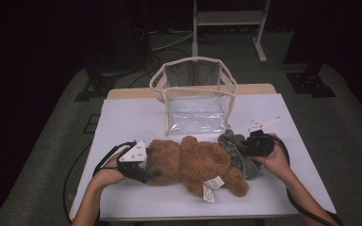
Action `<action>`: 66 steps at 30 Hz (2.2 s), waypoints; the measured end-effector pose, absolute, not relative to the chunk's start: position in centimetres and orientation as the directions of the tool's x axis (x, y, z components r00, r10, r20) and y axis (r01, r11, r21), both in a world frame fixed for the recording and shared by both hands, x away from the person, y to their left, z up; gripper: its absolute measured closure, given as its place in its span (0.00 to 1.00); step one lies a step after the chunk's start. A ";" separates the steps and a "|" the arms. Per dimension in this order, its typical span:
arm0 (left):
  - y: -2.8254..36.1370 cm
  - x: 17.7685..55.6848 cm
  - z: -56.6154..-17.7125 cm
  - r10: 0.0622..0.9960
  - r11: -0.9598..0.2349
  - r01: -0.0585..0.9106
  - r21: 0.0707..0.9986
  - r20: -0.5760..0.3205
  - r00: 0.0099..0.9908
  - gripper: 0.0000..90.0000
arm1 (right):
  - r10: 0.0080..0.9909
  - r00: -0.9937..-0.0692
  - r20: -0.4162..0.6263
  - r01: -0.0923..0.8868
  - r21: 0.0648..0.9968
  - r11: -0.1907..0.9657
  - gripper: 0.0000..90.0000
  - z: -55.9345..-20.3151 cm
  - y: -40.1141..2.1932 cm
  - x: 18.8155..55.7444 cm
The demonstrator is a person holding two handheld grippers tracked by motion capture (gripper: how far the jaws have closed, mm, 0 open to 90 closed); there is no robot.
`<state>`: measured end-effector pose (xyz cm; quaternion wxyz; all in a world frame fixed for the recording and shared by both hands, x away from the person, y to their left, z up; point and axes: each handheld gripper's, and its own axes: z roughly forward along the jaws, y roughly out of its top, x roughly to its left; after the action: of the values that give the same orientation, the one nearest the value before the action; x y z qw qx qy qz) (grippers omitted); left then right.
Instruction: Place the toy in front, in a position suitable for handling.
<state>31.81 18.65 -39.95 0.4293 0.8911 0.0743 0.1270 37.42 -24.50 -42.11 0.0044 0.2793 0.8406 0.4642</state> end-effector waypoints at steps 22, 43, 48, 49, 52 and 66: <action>18.3 31.9 -39.8 0.250 -0.628 0.028 0.777 0.167 0.954 0.30 | 0.253 -0.958 0.137 0.245 0.848 0.470 0.83 -34.8 -16.8 33.8; 17.6 32.0 -40.4 0.260 -0.588 0.066 0.806 0.111 0.959 0.37 | 0.317 -0.935 0.157 0.298 0.833 0.467 0.83 -35.6 -19.1 33.3; 15.8 32.1 -40.3 0.242 -0.605 0.040 0.795 0.136 0.961 0.37 | 0.276 -0.954 0.114 0.243 0.836 0.493 0.83 -33.9 -15.9 33.3; 15.5 32.2 -40.3 0.238 -0.608 0.036 0.793 0.138 0.961 0.37 | 0.270 -0.958 0.099 0.231 0.823 0.520 0.83 -34.1 -14.5 33.4; 14.8 32.3 -40.3 0.233 -0.611 0.028 0.791 0.146 0.961 0.37 | 0.265 -0.960 0.091 0.230 0.799 0.556 0.83 -34.7 -13.5 33.5; 8.9 32.6 -40.3 0.177 -0.606 -0.022 0.795 0.162 0.971 0.37 | 0.395 -0.917 0.059 0.292 0.774 0.562 0.83 -35.9 -19.6 33.1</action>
<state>32.55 8.86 -40.30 0.4417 0.8889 0.0436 0.1130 33.12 -19.63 -35.92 0.0607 0.1947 0.8816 0.4257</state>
